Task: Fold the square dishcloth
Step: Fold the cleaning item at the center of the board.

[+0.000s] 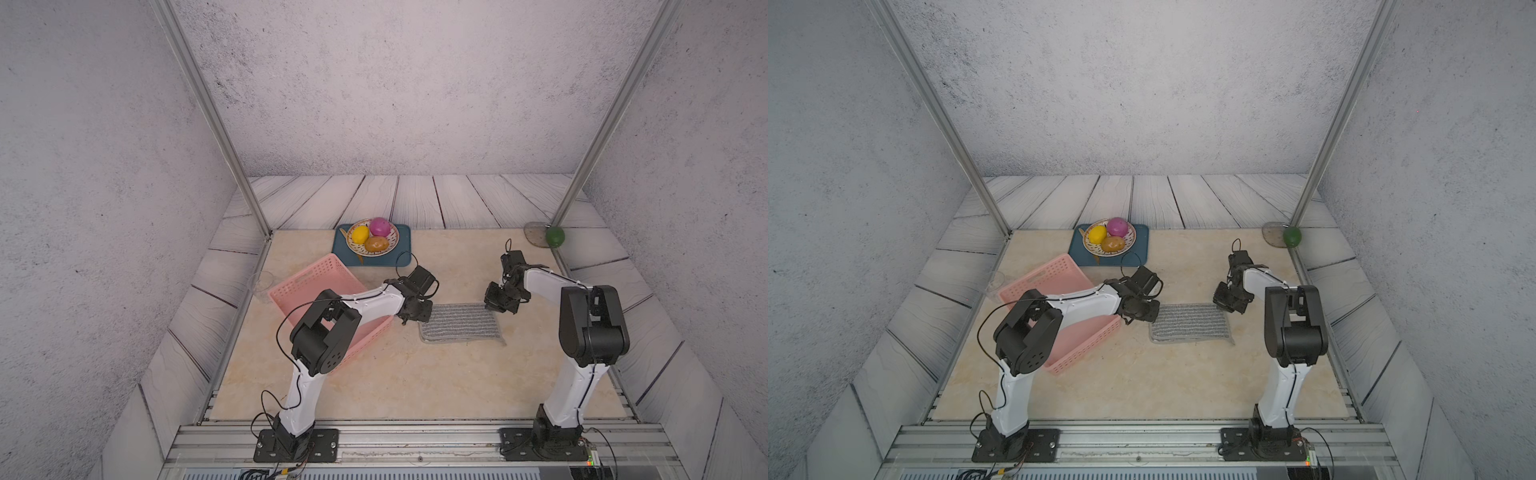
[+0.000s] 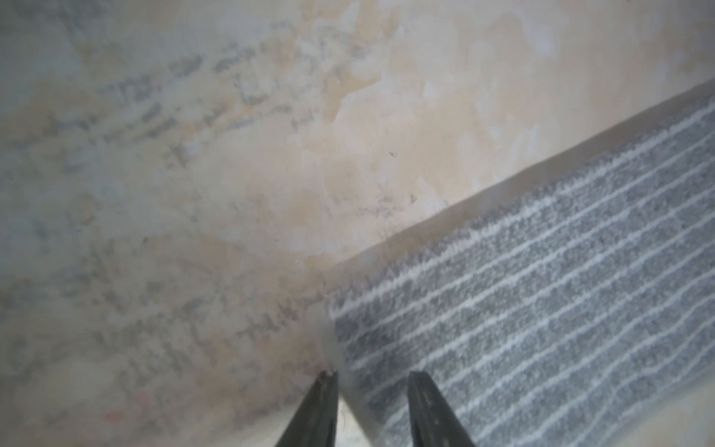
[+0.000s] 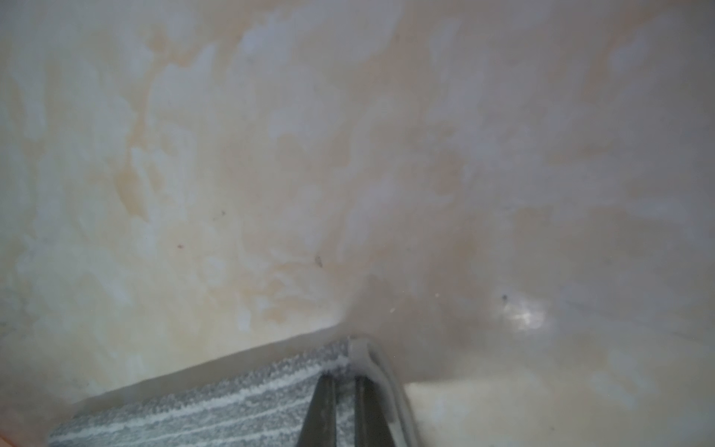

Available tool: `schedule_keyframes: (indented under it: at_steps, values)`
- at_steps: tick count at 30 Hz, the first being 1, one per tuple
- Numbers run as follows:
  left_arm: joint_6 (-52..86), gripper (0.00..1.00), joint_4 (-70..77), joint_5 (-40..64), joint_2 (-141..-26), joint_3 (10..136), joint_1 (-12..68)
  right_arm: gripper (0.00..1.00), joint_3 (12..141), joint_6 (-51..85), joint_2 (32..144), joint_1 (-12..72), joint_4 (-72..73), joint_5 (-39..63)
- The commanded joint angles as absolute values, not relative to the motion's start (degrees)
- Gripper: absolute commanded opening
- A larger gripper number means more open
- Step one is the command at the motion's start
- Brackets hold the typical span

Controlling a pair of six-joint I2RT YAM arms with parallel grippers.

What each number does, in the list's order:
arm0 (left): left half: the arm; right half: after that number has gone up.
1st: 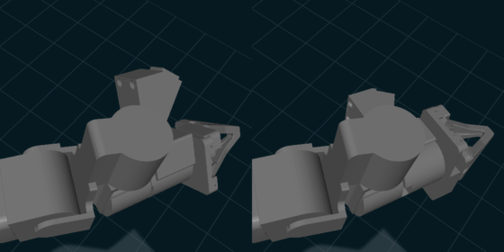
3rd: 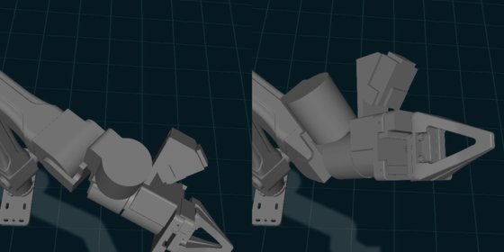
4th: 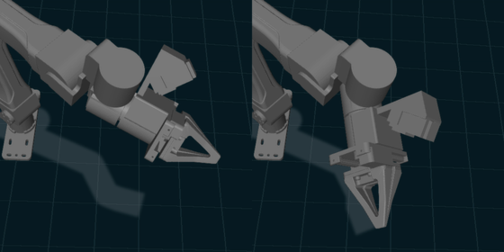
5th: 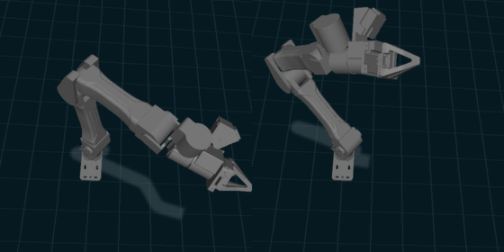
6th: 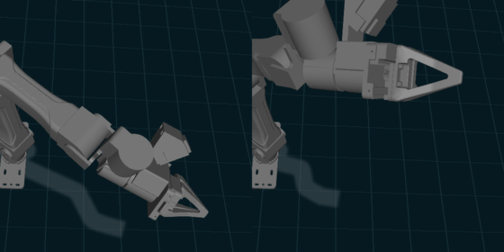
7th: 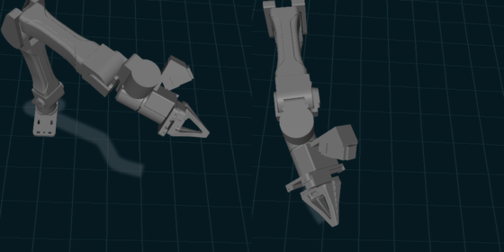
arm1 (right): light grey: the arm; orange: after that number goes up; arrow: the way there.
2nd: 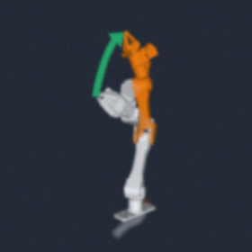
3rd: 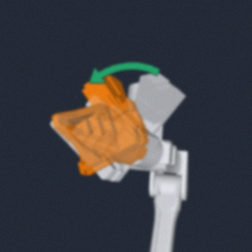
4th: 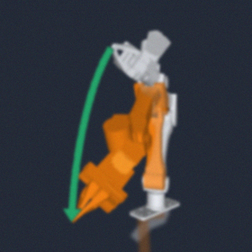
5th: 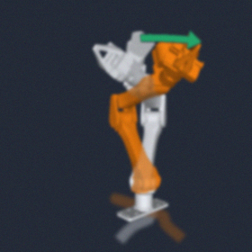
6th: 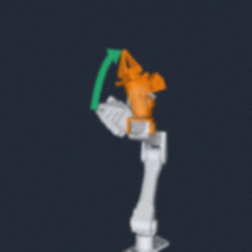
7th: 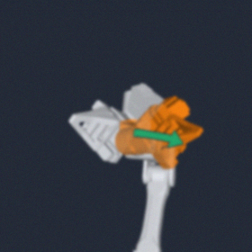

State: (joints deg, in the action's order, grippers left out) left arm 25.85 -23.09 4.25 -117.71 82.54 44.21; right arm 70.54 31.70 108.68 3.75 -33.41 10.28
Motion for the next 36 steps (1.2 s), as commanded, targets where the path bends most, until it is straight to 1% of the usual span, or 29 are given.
schedule_keyframes:
  at_steps: [1,6,10,20,28,36]
  values:
    - [25.23,0.43,-25.33,4.37,-113.07,82.29,44.75,0.11,71.42,30.7,105.25,3.19,-36.98,7.65]
    - [25.05,0.45,-25.64,4.14,-109.58,81.54,45.97,0.15,69.7,30.13,101.26,3.19,-38.99,7.03]
    - [25.04,0.45,-25.83,3.55,-108.31,80.27,47.19,0.22,66.93,29.7,98.27,3.2,-40.31,5.7]
    - [24.14,0.47,-27.7,-2.07,-111.48,79.32,51.44,0.33,57.5,30.05,94.95,3.17,-38.62,5.59]
    - [25.12,0.51,-28.2,-3.42,-113.54,78.32,51.68,0.34,52.97,30.21,95.97,3.3,-35.73,7.94]
    - [26.25,0.51,-27.44,-2.3,-115.3,76.99,51.68,0.3,51.33,30.63,96.06,3.33,-33.48,11.23]
